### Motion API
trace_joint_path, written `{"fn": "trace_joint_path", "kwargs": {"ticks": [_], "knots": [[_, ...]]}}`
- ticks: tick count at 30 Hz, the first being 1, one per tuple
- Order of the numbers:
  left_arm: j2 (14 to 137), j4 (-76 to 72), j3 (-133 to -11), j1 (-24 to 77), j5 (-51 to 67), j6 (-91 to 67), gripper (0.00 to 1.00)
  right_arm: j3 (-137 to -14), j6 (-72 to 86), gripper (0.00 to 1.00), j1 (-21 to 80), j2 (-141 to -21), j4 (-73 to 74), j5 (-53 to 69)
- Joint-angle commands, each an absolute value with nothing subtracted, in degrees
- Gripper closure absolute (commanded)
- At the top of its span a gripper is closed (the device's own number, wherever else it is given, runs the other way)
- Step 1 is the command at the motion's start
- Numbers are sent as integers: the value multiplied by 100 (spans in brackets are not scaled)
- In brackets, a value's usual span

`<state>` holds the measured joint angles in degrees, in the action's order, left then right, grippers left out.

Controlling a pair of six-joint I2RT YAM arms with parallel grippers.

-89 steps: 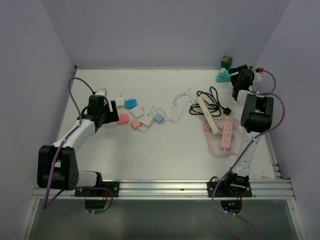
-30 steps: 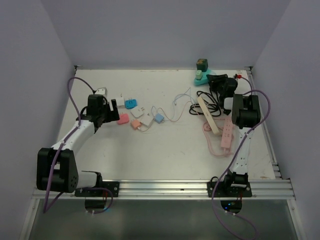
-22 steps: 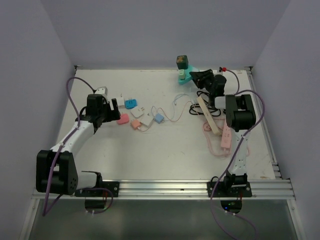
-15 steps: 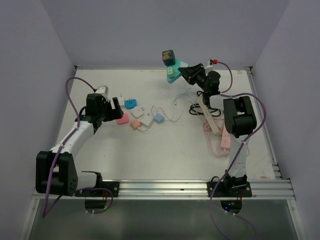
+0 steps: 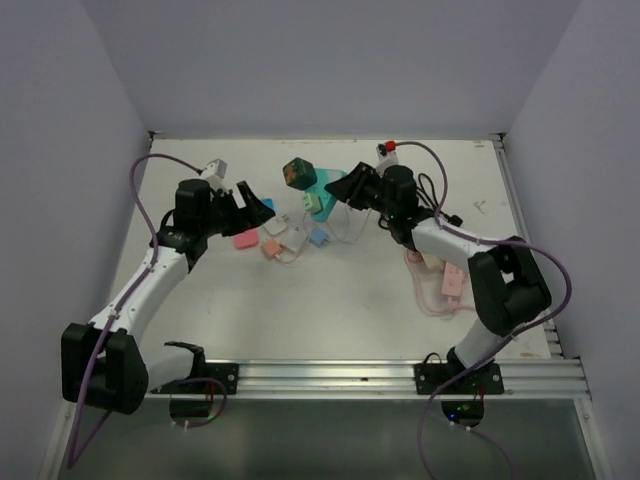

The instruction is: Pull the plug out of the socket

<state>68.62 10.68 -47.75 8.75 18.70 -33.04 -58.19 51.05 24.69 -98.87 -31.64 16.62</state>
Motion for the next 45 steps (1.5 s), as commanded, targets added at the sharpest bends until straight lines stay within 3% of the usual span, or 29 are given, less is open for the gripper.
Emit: {"fn": "trace_joint_path", "kwargs": {"ticks": [1, 5, 15, 33, 42, 45], "knots": [[6785, 836, -5010, 1317, 2241, -4322, 13, -5836, 3818, 100, 2820, -8801, -2147, 539], [6943, 555, -4984, 1915, 2171, -4965, 13, -5609, 3446, 100, 3260, -8298, -1372, -339], [7444, -298, -5097, 2601, 2224, -5836, 16, -5001, 3199, 100, 3981, -7612, -1055, -1431], [8147, -1212, -4553, 3252, 1951, -6671, 22, -4693, 3366, 100, 4184, -7066, -984, -2022], [8622, -1677, -4781, 3621, 2065, -6785, 34, -4711, 3472, 100, 4184, -6917, -1002, -1960], [8613, -1880, -4773, 3647, 2048, -6776, 46, -4641, 3489, 100, 4184, -6803, -1002, -1951]]}}
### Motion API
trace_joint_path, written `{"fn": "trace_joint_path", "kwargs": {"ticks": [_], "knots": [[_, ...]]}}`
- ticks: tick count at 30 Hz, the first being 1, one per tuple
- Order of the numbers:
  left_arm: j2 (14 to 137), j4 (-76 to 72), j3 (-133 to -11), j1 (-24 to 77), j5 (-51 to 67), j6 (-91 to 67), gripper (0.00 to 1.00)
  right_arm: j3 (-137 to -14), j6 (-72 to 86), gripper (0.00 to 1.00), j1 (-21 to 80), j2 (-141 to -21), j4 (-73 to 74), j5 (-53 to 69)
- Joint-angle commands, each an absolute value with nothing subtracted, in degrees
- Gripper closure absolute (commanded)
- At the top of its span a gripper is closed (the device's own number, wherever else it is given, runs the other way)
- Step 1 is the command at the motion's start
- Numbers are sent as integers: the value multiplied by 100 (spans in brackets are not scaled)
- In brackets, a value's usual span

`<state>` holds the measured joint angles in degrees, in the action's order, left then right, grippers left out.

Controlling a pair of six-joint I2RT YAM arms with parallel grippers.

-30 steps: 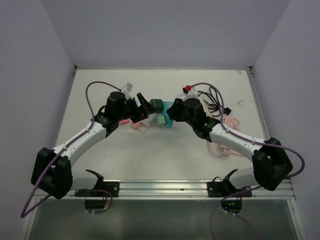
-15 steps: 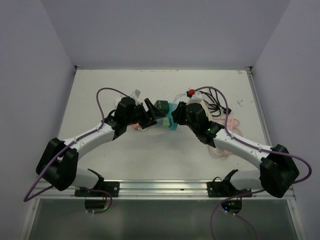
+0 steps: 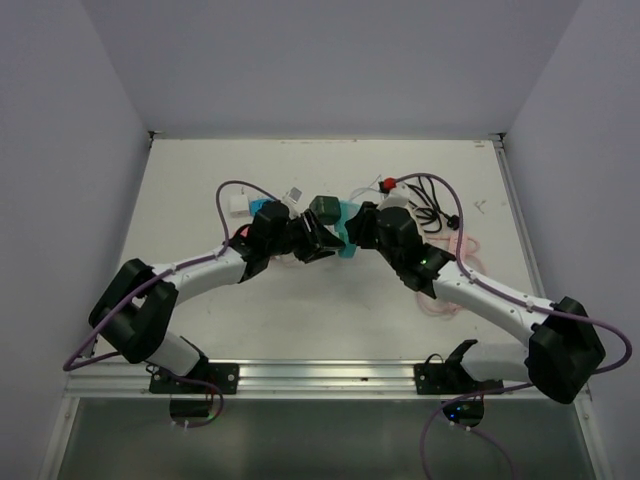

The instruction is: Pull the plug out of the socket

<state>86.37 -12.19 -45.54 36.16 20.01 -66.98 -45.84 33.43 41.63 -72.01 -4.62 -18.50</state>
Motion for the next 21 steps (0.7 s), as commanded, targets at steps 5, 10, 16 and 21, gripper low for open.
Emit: {"fn": "trace_joint_path", "kwargs": {"ticks": [5, 10, 16, 21], "knots": [[8552, -2118, -4668, 3700, 2004, -6776, 67, -4386, 3595, 100, 4184, -6566, -1011, -1934], [8438, -2452, -4491, 3718, 2030, -6855, 100, -4009, 3586, 100, 4192, -6329, -914, -2179], [8131, -2689, -4175, 3709, 2004, -7031, 100, -3534, 3507, 100, 4184, -6021, -581, -2978], [7806, -2540, -4043, 3700, 1881, -7031, 100, -3278, 3515, 100, 4166, -5801, -54, -3759]]}}
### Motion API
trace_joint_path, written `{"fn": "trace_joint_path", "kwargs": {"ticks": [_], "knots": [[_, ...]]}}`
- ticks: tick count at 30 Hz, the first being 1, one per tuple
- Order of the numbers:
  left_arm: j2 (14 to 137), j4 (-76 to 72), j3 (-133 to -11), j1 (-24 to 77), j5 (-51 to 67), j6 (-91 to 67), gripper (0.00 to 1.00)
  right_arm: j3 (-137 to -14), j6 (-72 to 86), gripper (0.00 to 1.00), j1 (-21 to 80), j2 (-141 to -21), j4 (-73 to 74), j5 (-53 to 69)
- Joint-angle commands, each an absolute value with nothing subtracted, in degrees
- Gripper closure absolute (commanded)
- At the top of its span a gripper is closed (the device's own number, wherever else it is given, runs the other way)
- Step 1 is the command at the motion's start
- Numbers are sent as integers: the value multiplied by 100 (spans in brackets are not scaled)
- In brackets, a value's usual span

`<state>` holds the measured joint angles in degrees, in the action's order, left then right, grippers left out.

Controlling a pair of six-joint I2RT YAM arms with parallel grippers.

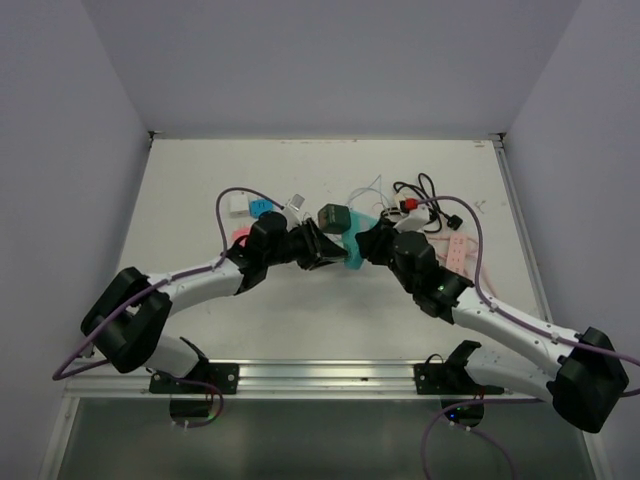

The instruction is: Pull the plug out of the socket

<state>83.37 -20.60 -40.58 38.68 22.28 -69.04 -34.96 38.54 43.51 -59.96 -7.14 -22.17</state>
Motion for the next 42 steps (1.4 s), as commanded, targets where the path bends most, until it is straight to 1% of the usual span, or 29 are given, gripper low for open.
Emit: {"fn": "trace_joint_path", "kwargs": {"ticks": [1, 6, 9, 13, 19, 22, 23, 25, 28, 29, 31, 32, 33, 34, 35, 37, 38, 41, 42], "knots": [[7752, -2505, -4008, 3709, 1855, -7031, 100, -3244, 3516, 100, 4157, -5783, -18, -3814], [7471, -2259, -3946, 3700, 1784, -6918, 100, -3234, 3507, 100, 4113, -5827, 237, -4113], [7295, -1838, -3981, 3674, 1732, -6672, 100, -3261, 3349, 100, 4087, -5678, 71, -3824], [7172, -1319, -3859, 3262, 1854, -6329, 100, -3479, 3191, 100, 4087, -5406, 53, -3507], [7242, -915, -3639, 2304, 1969, -5529, 100, -3919, 2760, 100, 4087, -5089, 167, -2506], [7479, -888, -3673, 2013, 1899, -5204, 97, -4191, 2453, 100, 4087, -5036, 272, -1821], [7566, -949, -3700, 1943, 1898, -5160, 93, -4262, 2365, 100, 4087, -5036, 377, -1663], [7891, -1010, -3805, 1750, 1872, -5019, 90, -4411, 2268, 100, 4087, -5036, 439, -1294], [8375, -1151, -3963, 1521, 1846, -4957, 82, -4552, 2110, 100, 4096, -5054, 571, -977], [8498, -1169, -4016, 1460, 1846, -4957, 75, -4579, 2057, 100, 4078, -5054, 658, -906], [8788, -1256, -4121, 1319, 1881, -4948, 69, -4614, 2013, 100, 4087, -5071, 720, -800], [8867, -1248, -4166, 1284, 1890, -4940, 64, -4623, 1960, 100, 4087, -5063, 773, -678], [8964, -1257, -4210, 1214, 1933, -4948, 61, -4632, 1943, 100, 4096, -5063, 826, -668], [8991, -1248, -4262, 1178, 1951, -4940, 58, -4632, 1942, 100, 4087, -5054, 861, -668], [8991, -1231, -4271, 1160, 1960, -4939, 53, -4614, 1925, 100, 4087, -5028, 887, -668], [8877, -1152, -4280, 1099, 1951, -4904, 45, -4562, 1916, 100, 4087, -4975, 905, -677], [8825, -1073, -4289, 1099, 1908, -4878, 38, -4544, 1916, 100, 4096, -4966, 905, -677], [8535, -617, -4342, 1090, 1714, -4633, 29, -4535, 1872, 100, 4087, -4974, 931, -642], [8351, -520, -4342, 1072, 1679, -4493, 28, -4544, 1872, 100, 4096, -4975, 914, -624]]}}
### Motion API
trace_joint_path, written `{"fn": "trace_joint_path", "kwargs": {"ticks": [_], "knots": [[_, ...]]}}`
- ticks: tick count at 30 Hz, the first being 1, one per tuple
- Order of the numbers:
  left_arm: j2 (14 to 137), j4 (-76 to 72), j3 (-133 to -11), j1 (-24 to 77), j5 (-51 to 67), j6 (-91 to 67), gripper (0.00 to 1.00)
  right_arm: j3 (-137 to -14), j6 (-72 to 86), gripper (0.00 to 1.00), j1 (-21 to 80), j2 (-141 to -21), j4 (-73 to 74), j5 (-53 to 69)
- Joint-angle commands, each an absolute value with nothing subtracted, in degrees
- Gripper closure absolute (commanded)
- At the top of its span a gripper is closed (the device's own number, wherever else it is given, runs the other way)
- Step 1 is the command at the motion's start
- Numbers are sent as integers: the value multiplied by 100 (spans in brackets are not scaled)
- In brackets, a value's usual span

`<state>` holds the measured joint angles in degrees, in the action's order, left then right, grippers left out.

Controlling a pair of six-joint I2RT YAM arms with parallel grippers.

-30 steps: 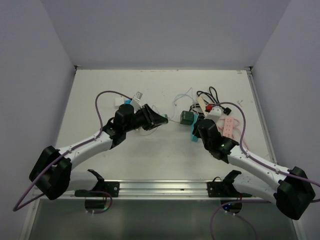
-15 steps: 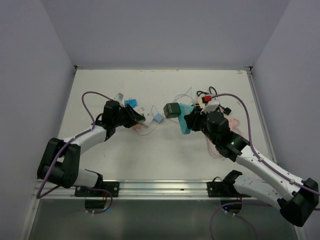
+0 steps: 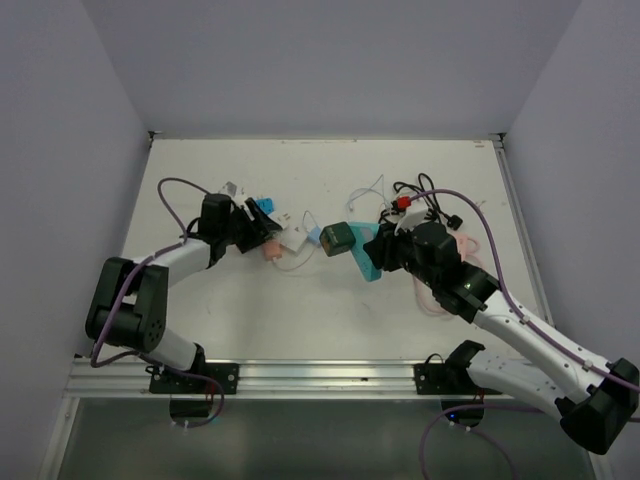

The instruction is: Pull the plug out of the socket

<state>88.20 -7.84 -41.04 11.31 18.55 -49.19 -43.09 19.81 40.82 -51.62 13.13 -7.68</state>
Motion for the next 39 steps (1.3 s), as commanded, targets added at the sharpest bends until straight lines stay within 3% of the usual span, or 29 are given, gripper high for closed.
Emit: {"fn": "trace_joint_path", "kwargs": {"ticks": [1, 9, 16, 26, 39], "knots": [[8245, -336, -4324, 1055, 1687, -4422, 28, -4544, 1863, 100, 4087, -4992, 905, -607], [6814, 185, -4105, 1019, 2003, -4323, 22, -4720, 1819, 100, 4096, -5448, 642, -282], [6135, 615, -4210, 1616, 1828, -4534, 25, -4746, 1960, 100, 4096, -5791, 273, -114], [6161, 97, -3955, 2478, 1951, -5720, 25, -4711, 2320, 100, 4096, -5906, -139, -132], [6706, -676, -4175, 3032, 1741, -6214, 17, -4412, 2646, 100, 4104, -5827, -457, -62]]}}
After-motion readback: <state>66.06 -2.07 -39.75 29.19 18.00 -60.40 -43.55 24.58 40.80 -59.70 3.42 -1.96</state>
